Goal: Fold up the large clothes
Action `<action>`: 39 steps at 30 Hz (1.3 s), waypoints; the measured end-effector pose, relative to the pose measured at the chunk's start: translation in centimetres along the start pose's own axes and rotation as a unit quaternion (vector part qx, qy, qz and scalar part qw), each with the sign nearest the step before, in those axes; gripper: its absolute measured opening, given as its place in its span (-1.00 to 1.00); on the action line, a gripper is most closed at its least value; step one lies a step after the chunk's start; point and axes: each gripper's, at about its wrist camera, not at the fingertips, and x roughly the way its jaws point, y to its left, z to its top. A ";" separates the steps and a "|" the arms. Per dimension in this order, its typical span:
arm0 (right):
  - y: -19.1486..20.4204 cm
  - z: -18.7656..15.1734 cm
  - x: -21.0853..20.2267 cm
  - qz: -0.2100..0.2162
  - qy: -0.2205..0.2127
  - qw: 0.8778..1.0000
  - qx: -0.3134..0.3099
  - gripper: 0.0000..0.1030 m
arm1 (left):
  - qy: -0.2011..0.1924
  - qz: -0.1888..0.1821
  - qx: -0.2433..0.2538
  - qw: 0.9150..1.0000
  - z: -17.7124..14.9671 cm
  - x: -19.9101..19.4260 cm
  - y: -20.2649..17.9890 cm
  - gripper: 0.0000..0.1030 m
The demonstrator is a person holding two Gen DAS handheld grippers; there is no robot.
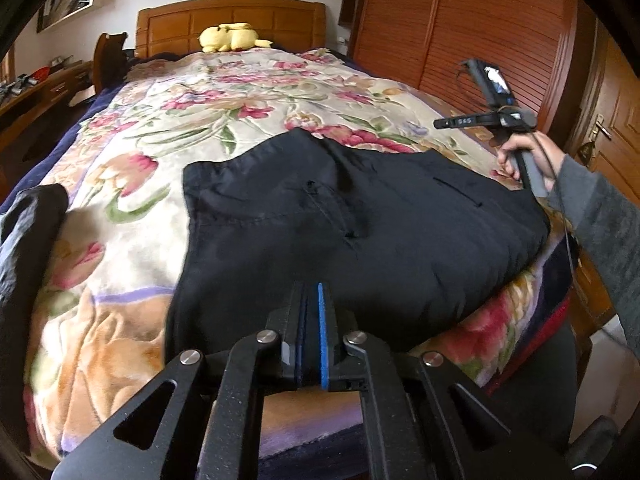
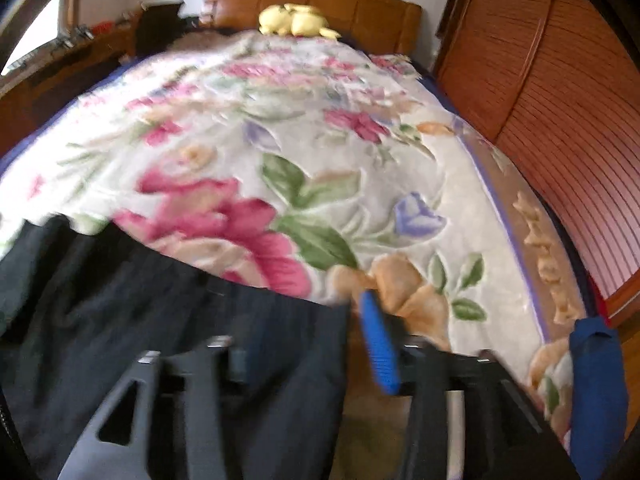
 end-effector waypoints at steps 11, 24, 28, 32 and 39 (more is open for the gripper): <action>6.8 -9.6 -4.2 0.112 -0.013 0.991 -0.070 0.10 | 0.021 0.021 0.012 0.999 0.4 2.4 -0.4 -0.44; 5.1 -13.3 -0.9 0.124 0.003 0.992 -0.013 0.19 | 0.046 0.031 -0.009 0.998 -1.6 4.2 1.1 -0.43; 6.1 -13.1 -3.8 0.113 -0.008 0.993 -0.015 0.19 | 0.045 0.032 -0.010 0.998 -1.9 4.4 1.0 -0.43; 8.6 -14.0 -8.0 0.141 -0.037 0.989 -0.024 0.19 | 0.041 0.030 -0.009 0.999 -2.1 4.5 1.1 -0.43; 10.5 -16.2 -10.9 0.151 -0.045 0.987 -0.030 0.19 | 0.039 0.026 -0.014 0.999 -2.3 4.4 1.2 -0.43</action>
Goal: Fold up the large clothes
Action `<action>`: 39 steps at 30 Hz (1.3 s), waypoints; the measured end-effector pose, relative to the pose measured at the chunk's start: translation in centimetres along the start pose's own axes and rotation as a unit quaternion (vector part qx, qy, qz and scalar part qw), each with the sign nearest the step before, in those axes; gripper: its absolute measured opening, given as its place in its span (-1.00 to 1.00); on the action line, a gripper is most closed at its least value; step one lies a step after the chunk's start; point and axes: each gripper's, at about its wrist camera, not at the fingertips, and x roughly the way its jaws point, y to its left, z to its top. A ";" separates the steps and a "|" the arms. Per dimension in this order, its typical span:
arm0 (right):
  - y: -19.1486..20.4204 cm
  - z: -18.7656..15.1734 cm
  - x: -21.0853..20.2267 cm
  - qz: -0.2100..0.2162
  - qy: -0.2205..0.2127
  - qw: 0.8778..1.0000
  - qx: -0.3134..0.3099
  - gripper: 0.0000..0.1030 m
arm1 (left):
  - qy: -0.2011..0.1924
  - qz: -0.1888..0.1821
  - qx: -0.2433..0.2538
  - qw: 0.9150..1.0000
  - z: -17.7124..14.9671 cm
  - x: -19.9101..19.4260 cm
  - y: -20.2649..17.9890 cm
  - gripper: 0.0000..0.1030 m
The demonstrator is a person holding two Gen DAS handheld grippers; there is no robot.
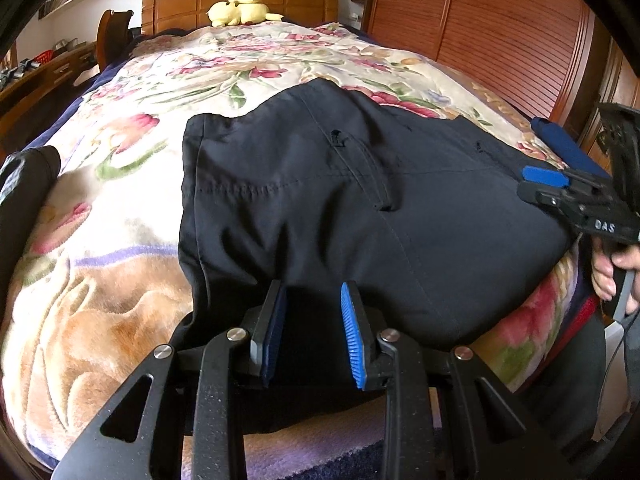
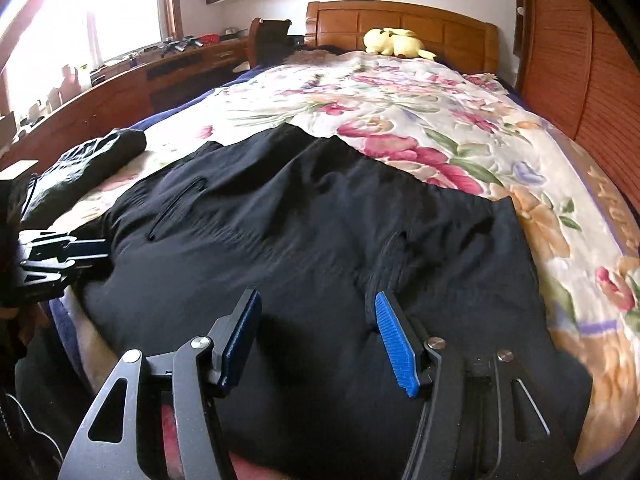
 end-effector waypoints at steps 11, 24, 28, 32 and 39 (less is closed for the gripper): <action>1.2 -2.4 1.1 0.003 0.014 1.000 -0.012 0.19 | -0.001 0.008 0.002 1.000 -0.2 -2.1 0.2 -0.42; 0.9 -3.8 1.5 0.008 -0.019 1.000 -0.003 0.19 | -0.008 0.053 -0.043 0.998 -2.8 -5.4 4.0 -0.35; 0.9 -4.0 1.7 0.009 -0.022 1.000 -0.005 0.19 | -0.002 0.060 -0.042 0.997 -2.9 -4.9 4.2 -0.29; 0.9 -4.1 1.6 0.012 -0.024 1.000 -0.004 0.19 | 0.003 0.060 -0.047 0.997 -3.0 -4.4 4.5 -0.25; 1.2 -3.1 1.1 0.011 -0.007 1.000 -0.015 0.19 | 0.007 0.058 -0.049 0.997 -3.0 -4.0 4.7 -0.21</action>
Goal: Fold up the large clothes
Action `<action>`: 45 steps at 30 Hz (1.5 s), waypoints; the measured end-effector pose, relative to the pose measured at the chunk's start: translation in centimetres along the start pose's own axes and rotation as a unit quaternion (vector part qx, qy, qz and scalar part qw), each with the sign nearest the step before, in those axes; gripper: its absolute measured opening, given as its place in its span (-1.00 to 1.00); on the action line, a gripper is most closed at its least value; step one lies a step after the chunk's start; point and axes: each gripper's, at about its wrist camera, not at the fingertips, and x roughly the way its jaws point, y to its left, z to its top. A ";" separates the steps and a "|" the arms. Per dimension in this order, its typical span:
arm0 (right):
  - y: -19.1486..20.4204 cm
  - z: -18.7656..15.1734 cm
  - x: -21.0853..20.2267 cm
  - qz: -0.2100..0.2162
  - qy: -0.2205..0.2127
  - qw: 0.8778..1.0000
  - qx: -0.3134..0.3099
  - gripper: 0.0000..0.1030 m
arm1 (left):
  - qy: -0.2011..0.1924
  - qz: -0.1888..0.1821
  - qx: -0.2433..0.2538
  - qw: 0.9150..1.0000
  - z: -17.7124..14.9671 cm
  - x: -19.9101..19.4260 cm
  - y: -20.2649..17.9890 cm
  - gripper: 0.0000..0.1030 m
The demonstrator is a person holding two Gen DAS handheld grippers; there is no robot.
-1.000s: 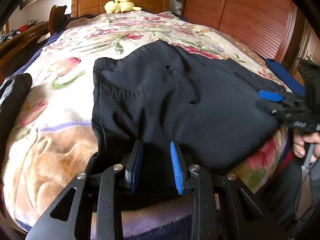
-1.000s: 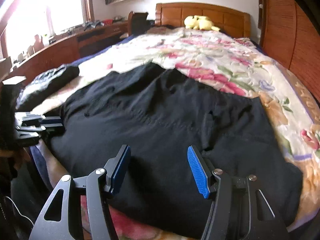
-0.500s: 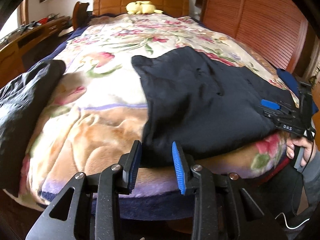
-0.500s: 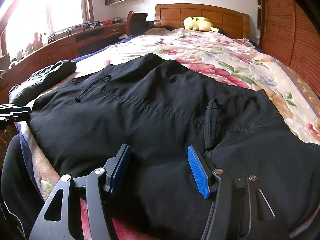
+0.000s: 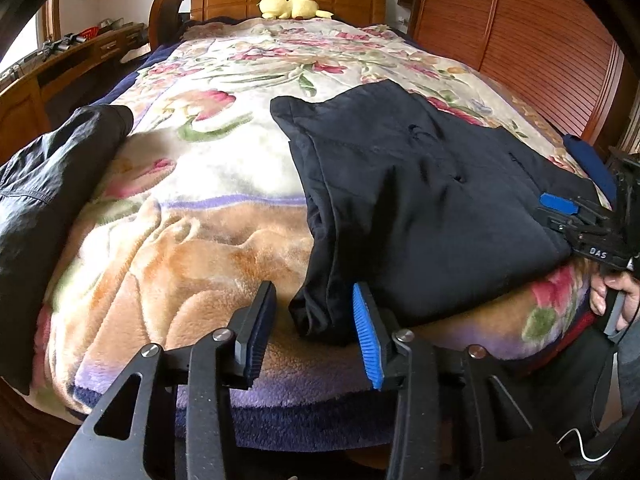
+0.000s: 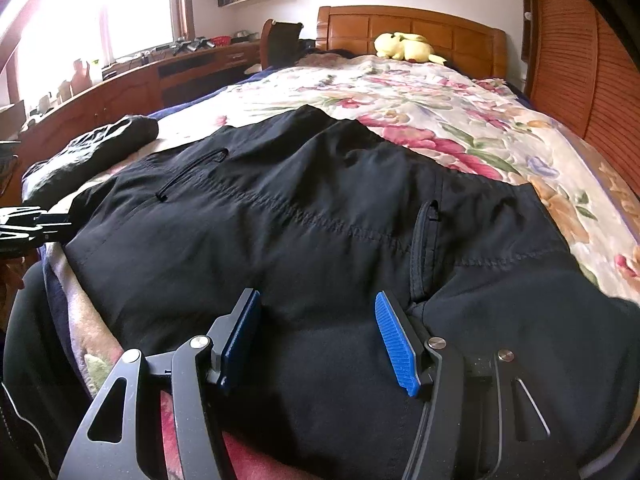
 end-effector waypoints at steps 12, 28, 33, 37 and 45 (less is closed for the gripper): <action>3.2 0.5 -2.0 0.011 0.006 0.998 -0.056 0.19 | 0.003 0.006 0.007 1.000 0.1 0.4 -0.4 -0.17; 2.2 -0.3 0.2 0.028 0.003 0.999 -0.038 0.22 | -0.047 -0.043 0.044 0.997 4.9 -2.6 -4.7 -0.83; 0.5 -0.3 -2.0 0.020 -0.007 1.000 -0.022 0.22 | -0.097 -0.074 0.107 0.987 9.8 -5.6 -10.2 -0.84; -2.6 -0.9 -5.3 -0.024 -0.023 0.999 -0.005 0.22 | -0.111 -0.118 0.199 0.967 12.7 -6.2 -18.5 -0.84; -10.7 -4.4 -11.9 -0.109 -0.028 0.992 0.064 0.22 | -0.087 -0.182 0.274 0.940 15.0 -2.3 -30.6 -0.84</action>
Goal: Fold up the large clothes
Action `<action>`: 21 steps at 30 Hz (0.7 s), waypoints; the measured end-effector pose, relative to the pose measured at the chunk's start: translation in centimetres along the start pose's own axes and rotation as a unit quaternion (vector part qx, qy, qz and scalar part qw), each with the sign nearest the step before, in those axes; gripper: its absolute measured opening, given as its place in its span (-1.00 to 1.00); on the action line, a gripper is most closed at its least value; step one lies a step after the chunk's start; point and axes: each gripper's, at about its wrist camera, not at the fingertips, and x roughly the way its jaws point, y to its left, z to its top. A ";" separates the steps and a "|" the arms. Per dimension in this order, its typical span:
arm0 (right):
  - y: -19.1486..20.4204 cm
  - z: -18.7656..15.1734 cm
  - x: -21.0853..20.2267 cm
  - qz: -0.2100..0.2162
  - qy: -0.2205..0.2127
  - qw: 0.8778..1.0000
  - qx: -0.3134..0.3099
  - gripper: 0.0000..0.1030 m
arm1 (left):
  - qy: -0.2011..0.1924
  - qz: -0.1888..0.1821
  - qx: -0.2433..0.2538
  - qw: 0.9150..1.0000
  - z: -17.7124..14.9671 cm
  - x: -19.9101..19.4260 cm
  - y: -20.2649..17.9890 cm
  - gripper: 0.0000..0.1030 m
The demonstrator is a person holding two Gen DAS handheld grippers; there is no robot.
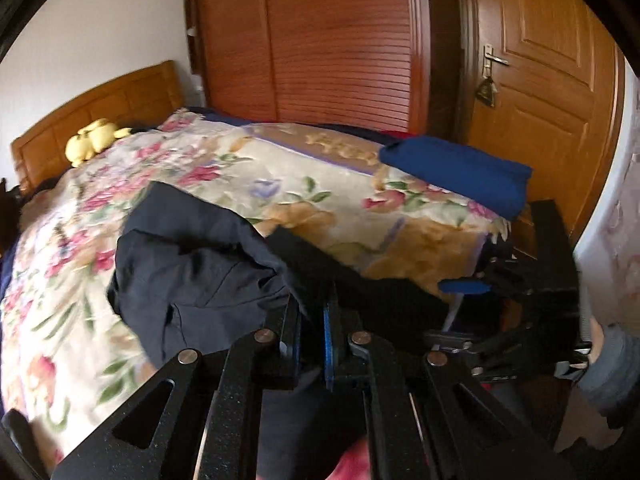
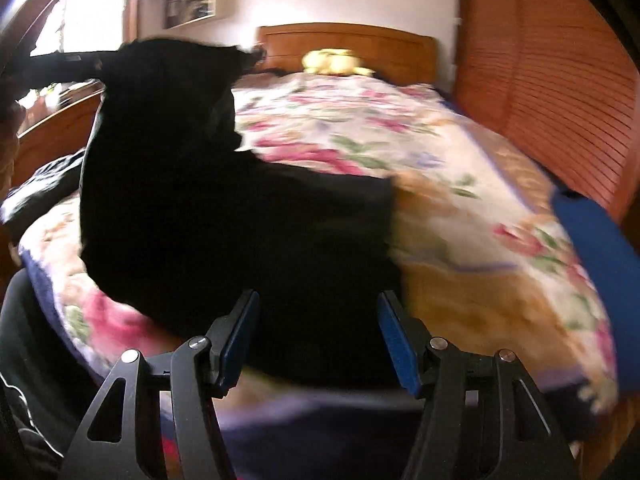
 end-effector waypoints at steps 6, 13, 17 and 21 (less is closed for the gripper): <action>-3.1 -1.2 -2.1 -0.030 -0.002 0.999 0.025 0.22 | 0.042 -0.014 -0.026 0.999 -0.1 3.1 -1.0 -0.79; -2.1 -0.7 -2.3 -0.024 -0.011 0.999 0.021 0.22 | 0.018 -0.022 -0.024 0.999 0.1 -0.1 -1.0 -0.34; -1.5 0.3 -1.8 -0.015 -0.022 1.000 0.016 0.22 | -0.012 -0.001 -0.029 1.000 0.5 -3.2 0.3 -0.32; -1.0 1.7 -2.0 -0.004 -0.036 0.999 0.007 0.22 | -0.023 0.017 -0.046 0.999 -0.5 -5.3 2.8 -0.31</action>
